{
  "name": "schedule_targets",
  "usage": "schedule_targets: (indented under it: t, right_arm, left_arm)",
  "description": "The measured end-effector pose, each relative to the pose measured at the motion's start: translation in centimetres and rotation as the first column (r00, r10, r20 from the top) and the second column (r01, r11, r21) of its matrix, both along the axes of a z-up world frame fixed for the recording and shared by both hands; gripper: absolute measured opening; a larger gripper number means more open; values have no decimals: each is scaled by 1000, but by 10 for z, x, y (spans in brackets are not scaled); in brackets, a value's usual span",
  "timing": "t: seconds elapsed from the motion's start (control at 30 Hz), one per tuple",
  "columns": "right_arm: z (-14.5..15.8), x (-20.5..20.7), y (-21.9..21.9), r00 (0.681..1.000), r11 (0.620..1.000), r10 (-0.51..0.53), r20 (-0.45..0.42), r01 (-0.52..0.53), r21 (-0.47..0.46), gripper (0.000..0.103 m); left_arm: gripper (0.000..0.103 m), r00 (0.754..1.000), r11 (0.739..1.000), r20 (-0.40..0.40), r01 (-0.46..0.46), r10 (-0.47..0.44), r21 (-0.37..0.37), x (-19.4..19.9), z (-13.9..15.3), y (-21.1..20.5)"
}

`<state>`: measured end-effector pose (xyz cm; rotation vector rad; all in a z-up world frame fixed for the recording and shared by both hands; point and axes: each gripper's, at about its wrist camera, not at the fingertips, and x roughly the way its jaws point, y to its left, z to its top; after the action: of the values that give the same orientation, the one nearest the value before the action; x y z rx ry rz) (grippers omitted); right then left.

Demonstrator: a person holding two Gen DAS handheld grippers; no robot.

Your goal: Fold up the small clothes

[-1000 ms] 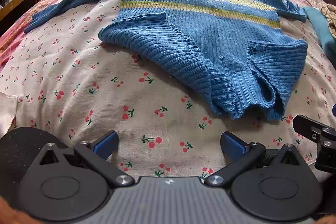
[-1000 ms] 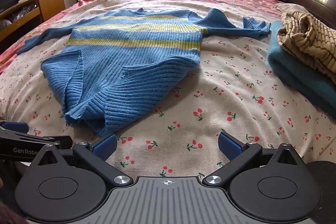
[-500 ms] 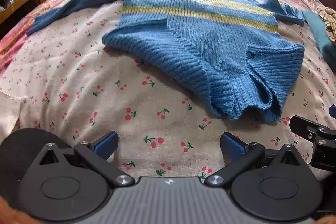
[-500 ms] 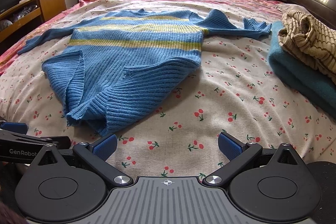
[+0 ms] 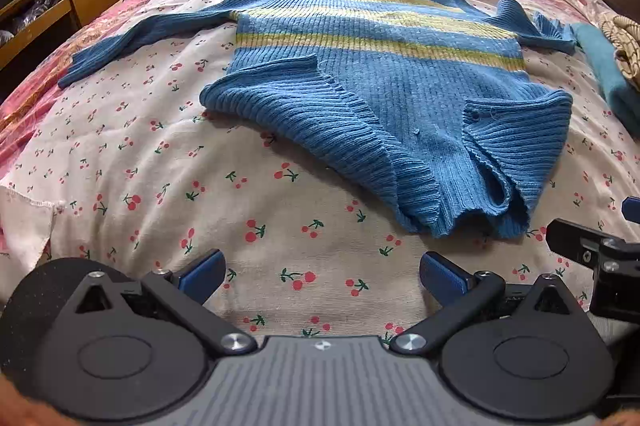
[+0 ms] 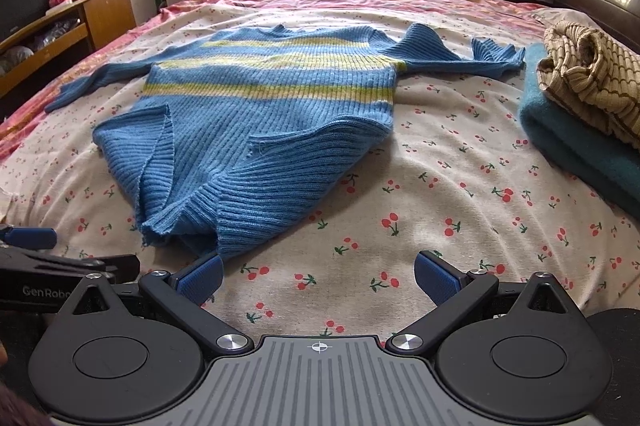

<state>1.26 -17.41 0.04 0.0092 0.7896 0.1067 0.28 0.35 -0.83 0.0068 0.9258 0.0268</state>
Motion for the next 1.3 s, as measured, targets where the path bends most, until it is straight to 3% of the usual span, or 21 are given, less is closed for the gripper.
schedule_targets:
  t: [0.83, 1.3]
  right_arm:
    - [1, 1, -1, 1000, 1000, 3, 4, -3, 7, 102]
    - [4, 1, -2, 1000, 1000, 0, 20, -1, 9, 95]
  left_arm:
    - [103, 1000, 1000, 21, 14, -14, 6, -3, 2, -2]
    - [103, 998, 1000, 54, 14, -13, -11, -5, 9, 2]
